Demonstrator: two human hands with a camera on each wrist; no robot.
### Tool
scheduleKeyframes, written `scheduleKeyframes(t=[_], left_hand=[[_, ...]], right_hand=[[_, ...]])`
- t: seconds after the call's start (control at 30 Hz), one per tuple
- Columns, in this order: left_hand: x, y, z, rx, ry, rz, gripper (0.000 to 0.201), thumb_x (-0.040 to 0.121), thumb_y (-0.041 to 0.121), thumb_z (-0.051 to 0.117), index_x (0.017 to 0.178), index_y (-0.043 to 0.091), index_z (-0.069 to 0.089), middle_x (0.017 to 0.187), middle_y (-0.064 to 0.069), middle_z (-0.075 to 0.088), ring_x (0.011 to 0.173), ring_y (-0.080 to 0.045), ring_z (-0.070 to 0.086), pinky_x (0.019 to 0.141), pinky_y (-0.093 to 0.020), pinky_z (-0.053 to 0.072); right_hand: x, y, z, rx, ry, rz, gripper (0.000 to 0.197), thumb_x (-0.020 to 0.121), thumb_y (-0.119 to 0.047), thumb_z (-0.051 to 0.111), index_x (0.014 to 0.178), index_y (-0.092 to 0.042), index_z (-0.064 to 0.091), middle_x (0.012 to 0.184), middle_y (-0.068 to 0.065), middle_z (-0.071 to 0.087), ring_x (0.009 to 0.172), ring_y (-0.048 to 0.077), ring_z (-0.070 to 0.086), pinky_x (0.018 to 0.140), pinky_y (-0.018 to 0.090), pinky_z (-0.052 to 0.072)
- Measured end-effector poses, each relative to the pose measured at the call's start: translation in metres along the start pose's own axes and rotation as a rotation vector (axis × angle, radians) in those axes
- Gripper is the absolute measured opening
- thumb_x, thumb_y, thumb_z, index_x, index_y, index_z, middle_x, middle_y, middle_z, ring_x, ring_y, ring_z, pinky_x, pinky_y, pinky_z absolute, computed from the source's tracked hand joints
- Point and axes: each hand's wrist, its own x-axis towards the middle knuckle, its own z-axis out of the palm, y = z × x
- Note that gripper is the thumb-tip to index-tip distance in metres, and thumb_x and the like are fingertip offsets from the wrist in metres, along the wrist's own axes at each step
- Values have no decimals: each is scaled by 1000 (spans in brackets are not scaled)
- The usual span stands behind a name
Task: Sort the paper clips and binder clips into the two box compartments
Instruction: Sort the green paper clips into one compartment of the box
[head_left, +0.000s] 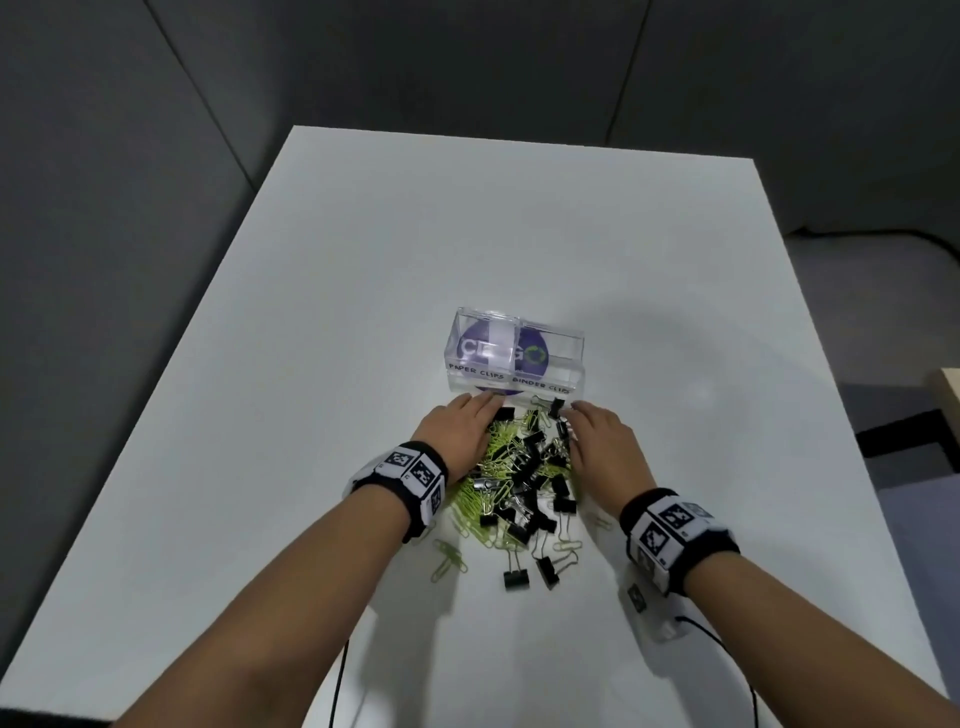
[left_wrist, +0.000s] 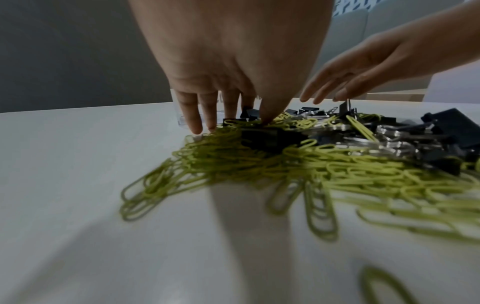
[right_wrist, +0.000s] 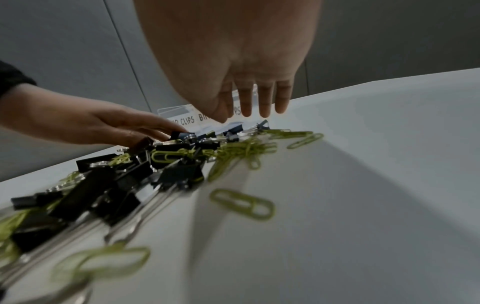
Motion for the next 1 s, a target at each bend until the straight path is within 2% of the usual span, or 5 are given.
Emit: scheduleKeyframes(t=[0.2, 0.47, 0.6, 0.8, 1.0], left_hand=[[-1, 9, -3, -29, 26, -33, 51, 98, 21, 37, 146, 15, 24, 152, -7, 29, 136, -26, 34, 106, -40, 41], [10, 0, -14, 25, -17, 3, 54, 92, 6, 48, 143, 16, 33, 146, -6, 34, 131, -26, 37, 96, -37, 44], [12, -10, -15, -20, 2, 11, 45, 94, 8, 46, 138, 14, 42, 140, -5, 41, 125, -25, 41, 94, -35, 45], [17, -13, -15, -198, 57, -44, 28, 94, 12, 49, 120, 8, 58, 127, -9, 51, 116, -24, 49, 96, -33, 45], [23, -16, -21, -361, -58, -112, 45, 89, 9, 58, 132, 14, 45, 128, -13, 50, 116, -27, 51, 101, -35, 43]], right_hand=[[22, 6, -7, -39, -66, -68, 44, 94, -10, 40, 138, -11, 38, 145, 9, 41, 129, 28, 41, 107, 39, 36], [33, 9, -7, -183, -122, -96, 38, 98, -16, 39, 135, -21, 44, 135, 3, 51, 117, 27, 49, 93, 37, 43], [39, 14, -9, -171, -123, -64, 28, 97, -18, 43, 122, -15, 54, 125, 6, 57, 110, 26, 52, 91, 36, 45], [40, 2, -3, -144, -99, 6, 19, 95, -24, 47, 107, -11, 55, 116, 6, 58, 103, 24, 54, 87, 33, 42], [41, 0, -4, -122, -89, 1, 31, 93, -23, 50, 123, -15, 47, 125, 8, 56, 109, 27, 53, 91, 38, 44]])
